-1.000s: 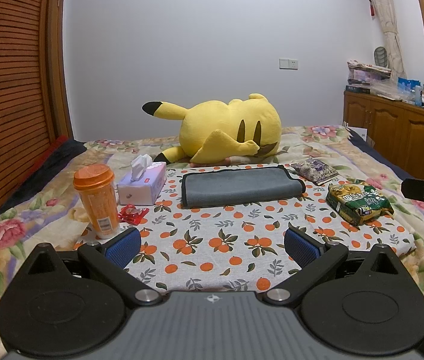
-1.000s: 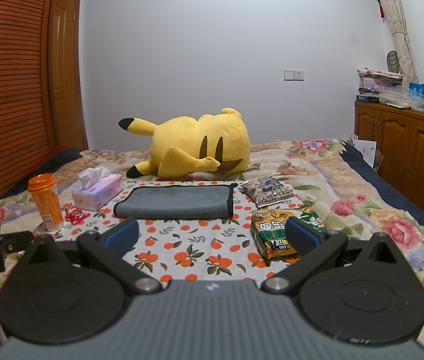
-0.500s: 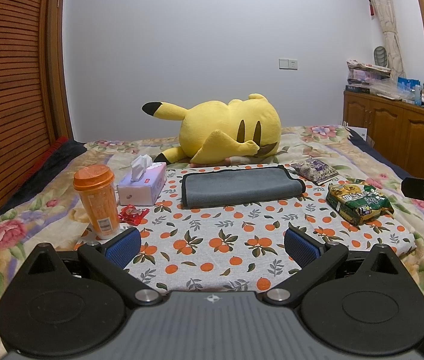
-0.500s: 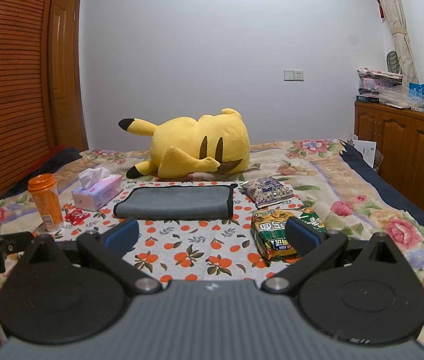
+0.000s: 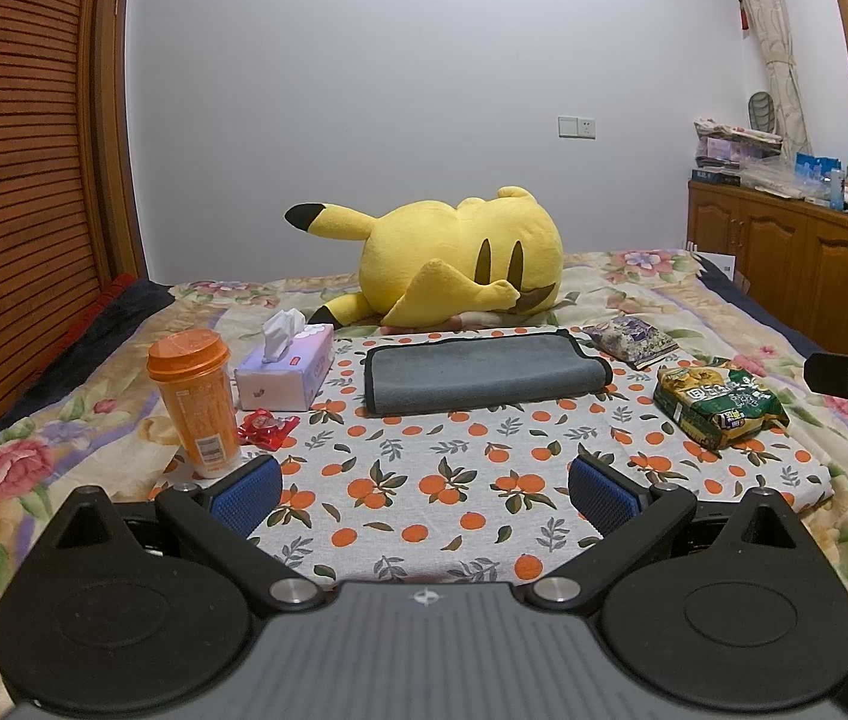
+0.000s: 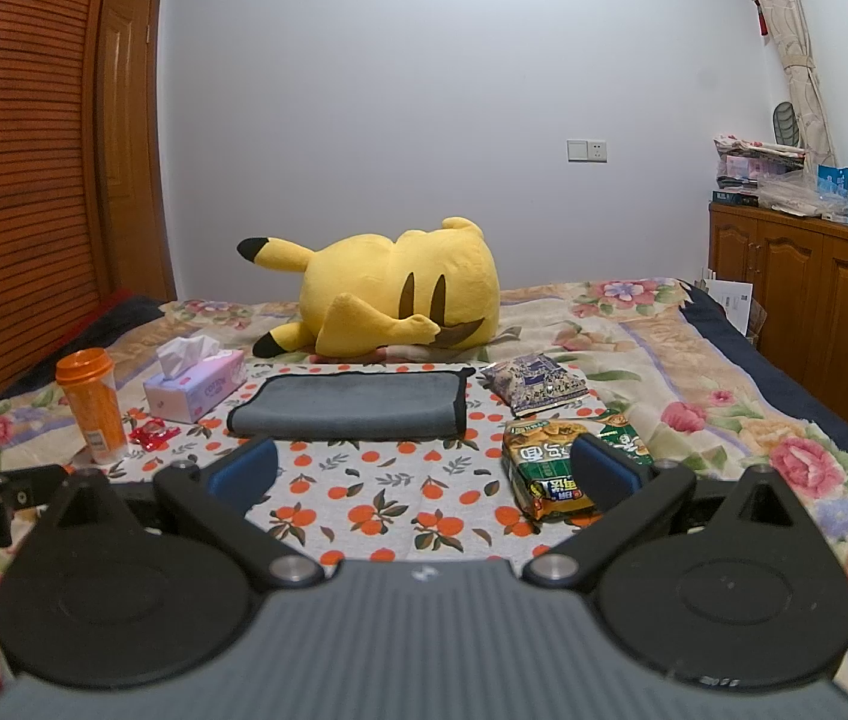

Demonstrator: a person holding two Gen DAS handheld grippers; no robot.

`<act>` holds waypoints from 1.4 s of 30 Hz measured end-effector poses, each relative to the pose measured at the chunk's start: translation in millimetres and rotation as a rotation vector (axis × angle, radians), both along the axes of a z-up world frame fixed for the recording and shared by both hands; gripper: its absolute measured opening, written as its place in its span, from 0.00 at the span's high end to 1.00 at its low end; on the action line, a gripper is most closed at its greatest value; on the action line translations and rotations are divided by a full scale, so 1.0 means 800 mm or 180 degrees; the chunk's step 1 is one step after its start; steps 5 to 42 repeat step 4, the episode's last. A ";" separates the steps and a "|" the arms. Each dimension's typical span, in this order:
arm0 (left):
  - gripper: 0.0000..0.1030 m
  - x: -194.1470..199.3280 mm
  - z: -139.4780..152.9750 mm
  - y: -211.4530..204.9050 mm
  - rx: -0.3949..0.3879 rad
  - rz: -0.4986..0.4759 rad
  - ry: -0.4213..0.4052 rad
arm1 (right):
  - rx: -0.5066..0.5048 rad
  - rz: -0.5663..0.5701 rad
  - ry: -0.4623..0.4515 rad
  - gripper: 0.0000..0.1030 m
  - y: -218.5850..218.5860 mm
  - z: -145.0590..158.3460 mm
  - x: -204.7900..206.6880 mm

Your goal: Fold towel

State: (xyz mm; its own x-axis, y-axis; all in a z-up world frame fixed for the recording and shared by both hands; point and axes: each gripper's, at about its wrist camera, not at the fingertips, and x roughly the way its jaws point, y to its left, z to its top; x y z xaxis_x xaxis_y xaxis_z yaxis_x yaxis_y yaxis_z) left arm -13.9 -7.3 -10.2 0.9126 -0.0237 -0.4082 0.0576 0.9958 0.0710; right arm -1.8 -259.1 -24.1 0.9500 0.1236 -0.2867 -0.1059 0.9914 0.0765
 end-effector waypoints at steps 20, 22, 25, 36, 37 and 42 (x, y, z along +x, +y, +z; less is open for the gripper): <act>0.00 0.000 0.001 0.000 -0.0003 0.0002 0.0002 | 0.0001 0.0001 -0.0001 0.00 0.000 0.000 0.000; 0.00 0.000 0.001 0.000 -0.0003 0.0002 0.0002 | 0.0001 0.0001 -0.0001 0.00 0.000 0.000 0.000; 0.00 0.000 0.001 0.000 -0.0003 0.0002 0.0002 | 0.0001 0.0001 -0.0001 0.00 0.000 0.000 0.000; 0.00 0.000 0.001 0.000 -0.0003 0.0002 0.0002 | 0.0001 0.0001 -0.0001 0.00 0.000 0.000 0.000; 0.00 0.000 0.001 0.000 -0.0003 0.0002 0.0002 | 0.0001 0.0001 -0.0001 0.00 0.000 0.000 0.000; 0.00 0.000 0.001 0.000 -0.0003 0.0002 0.0002 | 0.0001 0.0001 -0.0001 0.00 0.000 0.000 0.000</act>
